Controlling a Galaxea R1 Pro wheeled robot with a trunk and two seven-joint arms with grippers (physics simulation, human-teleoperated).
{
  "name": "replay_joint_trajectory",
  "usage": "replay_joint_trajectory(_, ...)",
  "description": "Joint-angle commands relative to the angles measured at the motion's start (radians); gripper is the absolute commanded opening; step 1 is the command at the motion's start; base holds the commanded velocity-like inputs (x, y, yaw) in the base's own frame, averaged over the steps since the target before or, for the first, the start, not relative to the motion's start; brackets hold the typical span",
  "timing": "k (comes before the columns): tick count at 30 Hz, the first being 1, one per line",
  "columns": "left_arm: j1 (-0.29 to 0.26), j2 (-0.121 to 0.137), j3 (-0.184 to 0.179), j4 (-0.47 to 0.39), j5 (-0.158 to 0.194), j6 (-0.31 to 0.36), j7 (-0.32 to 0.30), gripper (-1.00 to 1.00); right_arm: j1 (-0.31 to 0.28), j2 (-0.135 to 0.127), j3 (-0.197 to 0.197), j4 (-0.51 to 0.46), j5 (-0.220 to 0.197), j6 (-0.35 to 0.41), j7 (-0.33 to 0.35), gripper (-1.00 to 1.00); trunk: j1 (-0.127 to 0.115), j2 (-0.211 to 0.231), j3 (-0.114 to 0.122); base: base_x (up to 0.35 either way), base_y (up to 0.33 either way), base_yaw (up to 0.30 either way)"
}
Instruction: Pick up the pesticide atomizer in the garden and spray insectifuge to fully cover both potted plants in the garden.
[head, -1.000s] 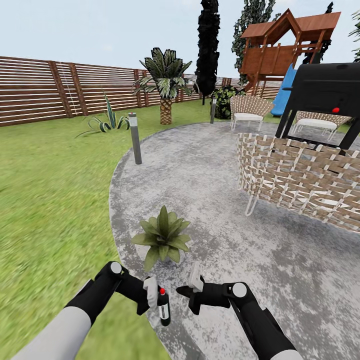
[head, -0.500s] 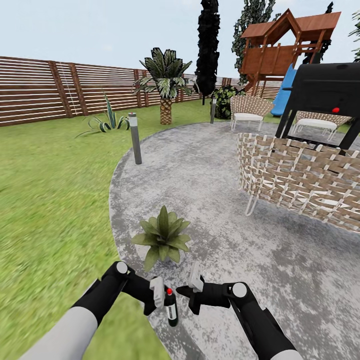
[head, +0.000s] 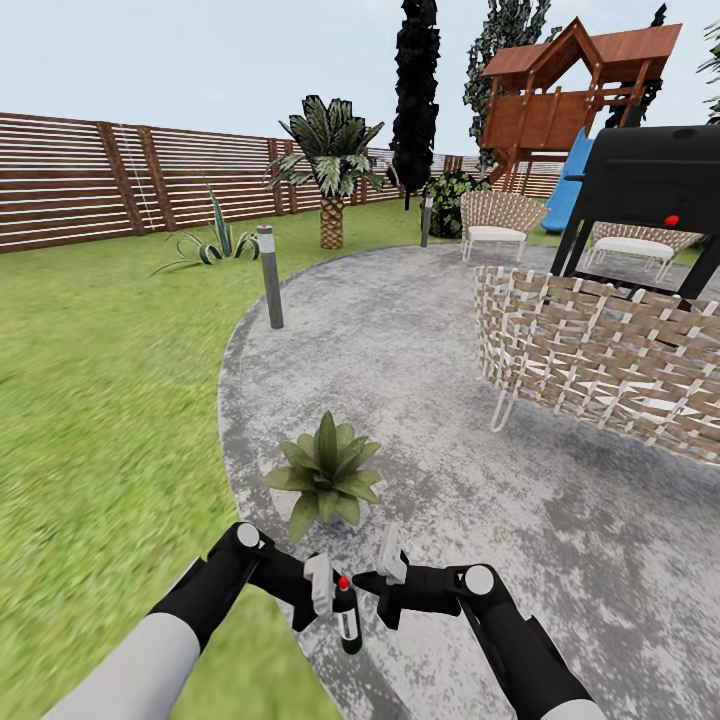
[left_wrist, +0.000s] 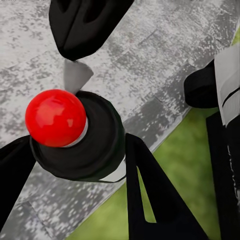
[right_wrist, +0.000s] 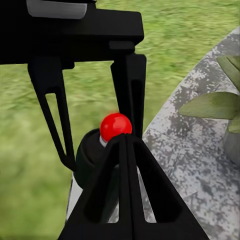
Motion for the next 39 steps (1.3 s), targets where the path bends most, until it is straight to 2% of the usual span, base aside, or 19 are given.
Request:
replay_joint_trajectory(1,0.000,-0.001,0.001,-0.001,-0.004,0.002,-0.004,-1.00,-0.001,0.000,-0.001,-0.001,0.010,-0.007,0.003,-1.00,0.000,0.000,-0.001,0.000,0.000,0.000)
replay_joint_trajectory(17,-0.002,-0.001,0.000,0.000,-0.005,0.002,-0.004,-1.00,-0.001,0.000,-0.001,-0.002,0.010,-0.007,0.006,-1.00,0.000,0.000,-0.001,0.000,0.000,0.000)
replay_joint_trajectory(23,-0.003,0.023,0.002,0.004,-0.016,0.002,-0.001,-1.00,-0.001,-0.001,-0.001,-0.002,0.010,-0.006,0.006,-1.00,0.000,0.000,-0.001,0.000,0.000,0.000)
replay_joint_trajectory(26,-0.003,0.076,0.002,0.004,-0.018,0.000,-0.001,-1.00,0.000,-0.001,-0.001,-0.002,0.010,-0.006,0.006,-1.00,0.000,0.000,-0.001,0.000,0.000,0.000)
replay_joint_trajectory(29,0.001,0.143,0.002,0.004,-0.018,-0.006,-0.001,-1.00,0.000,-0.001,-0.001,-0.001,0.010,-0.005,0.005,-1.00,0.000,0.000,-0.001,0.000,0.000,0.000)
replay_joint_trajectory(32,0.006,0.197,0.004,0.002,-0.017,-0.011,-0.001,-1.00,-0.001,-0.001,-0.001,0.000,0.011,-0.005,0.004,-1.00,0.000,0.000,-0.001,0.000,0.000,0.000)
replay_joint_trajectory(33,0.009,0.225,0.005,0.001,-0.017,-0.012,-0.001,-1.00,-0.001,-0.001,-0.001,0.000,0.012,-0.005,0.004,-1.00,0.000,0.000,-0.001,0.000,0.000,0.000)
replay_joint_trajectory(36,0.013,0.287,0.005,0.001,-0.018,-0.013,-0.001,-1.00,-0.001,-0.002,-0.003,0.005,0.014,-0.005,0.004,-1.00,0.000,0.000,-0.001,0.000,0.000,0.000)
replay_joint_trajectory(37,0.013,0.302,0.005,0.001,-0.018,-0.013,-0.001,-1.00,0.000,-0.002,-0.003,0.006,0.015,-0.006,0.004,1.00,0.000,0.000,-0.001,0.000,0.000,0.000)
replay_joint_trajectory(39,0.013,0.331,0.005,0.001,-0.018,-0.012,0.002,-1.00,0.000,-0.004,-0.006,0.008,0.016,-0.007,0.004,1.00,0.000,0.000,-0.001,0.000,0.000,0.000)
